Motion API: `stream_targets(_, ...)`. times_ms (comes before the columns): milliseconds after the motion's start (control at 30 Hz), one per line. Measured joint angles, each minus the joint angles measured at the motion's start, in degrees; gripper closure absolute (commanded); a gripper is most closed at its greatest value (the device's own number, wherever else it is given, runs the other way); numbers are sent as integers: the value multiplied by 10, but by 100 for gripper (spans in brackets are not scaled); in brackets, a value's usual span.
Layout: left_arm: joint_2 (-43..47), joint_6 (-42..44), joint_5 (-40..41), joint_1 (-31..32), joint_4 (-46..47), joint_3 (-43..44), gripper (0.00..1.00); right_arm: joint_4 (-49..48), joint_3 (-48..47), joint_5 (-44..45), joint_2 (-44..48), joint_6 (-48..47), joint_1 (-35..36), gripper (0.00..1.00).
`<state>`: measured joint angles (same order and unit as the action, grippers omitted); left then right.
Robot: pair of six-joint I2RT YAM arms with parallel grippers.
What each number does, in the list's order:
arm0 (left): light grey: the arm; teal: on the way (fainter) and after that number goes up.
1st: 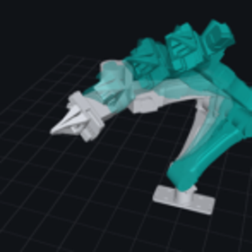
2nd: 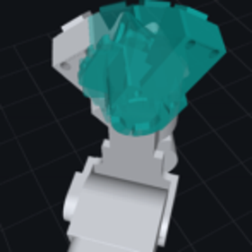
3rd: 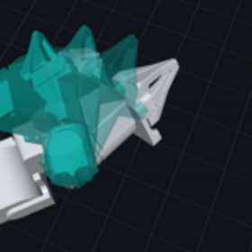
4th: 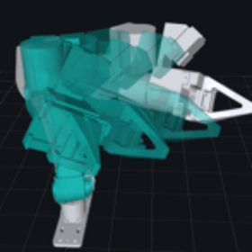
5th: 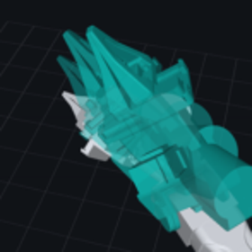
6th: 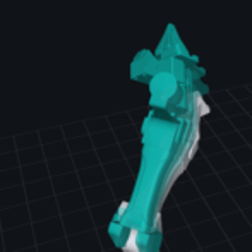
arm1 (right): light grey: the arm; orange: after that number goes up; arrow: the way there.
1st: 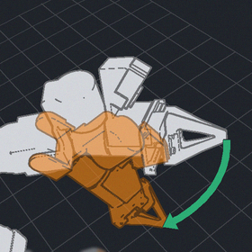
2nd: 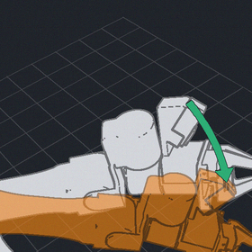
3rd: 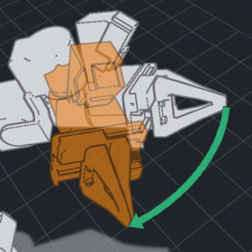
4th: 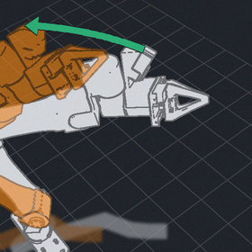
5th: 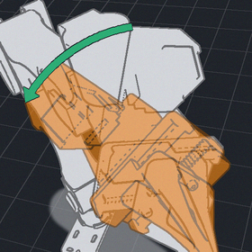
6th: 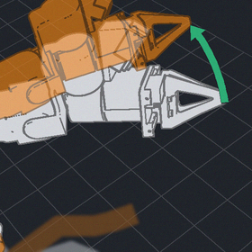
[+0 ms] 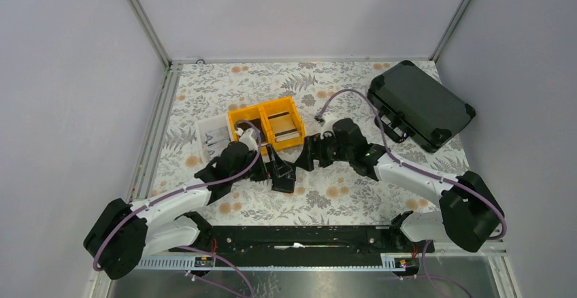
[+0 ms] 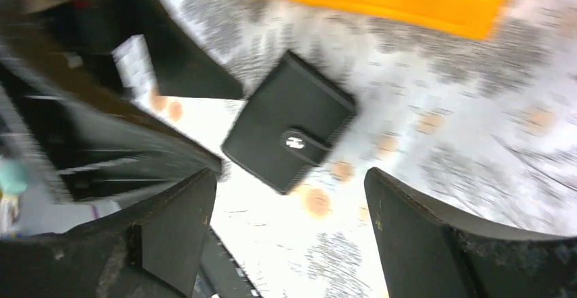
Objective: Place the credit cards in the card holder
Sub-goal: Place the card holder at the center of the board, then reset both arms
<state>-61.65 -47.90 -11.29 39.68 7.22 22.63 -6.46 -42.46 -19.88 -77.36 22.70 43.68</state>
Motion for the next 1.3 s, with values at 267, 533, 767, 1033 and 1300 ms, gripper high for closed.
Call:
stream_targets(267,57,29,9,-82,-69,30,1,54,41,72,65,0,-125,1)
stream_targets(533,74,73,14,-260,-242,156,1,114,41,214,119,-8,-203,0)
stream_targets(767,127,149,47,-392,-318,243,1,84,47,360,223,-54,-204,1)
stream_targets(1033,221,244,90,-394,-336,254,1,11,92,409,305,-120,-204,0)
stream_targets(1300,245,287,136,-394,-347,252,1,-3,109,419,322,-140,-204,0)
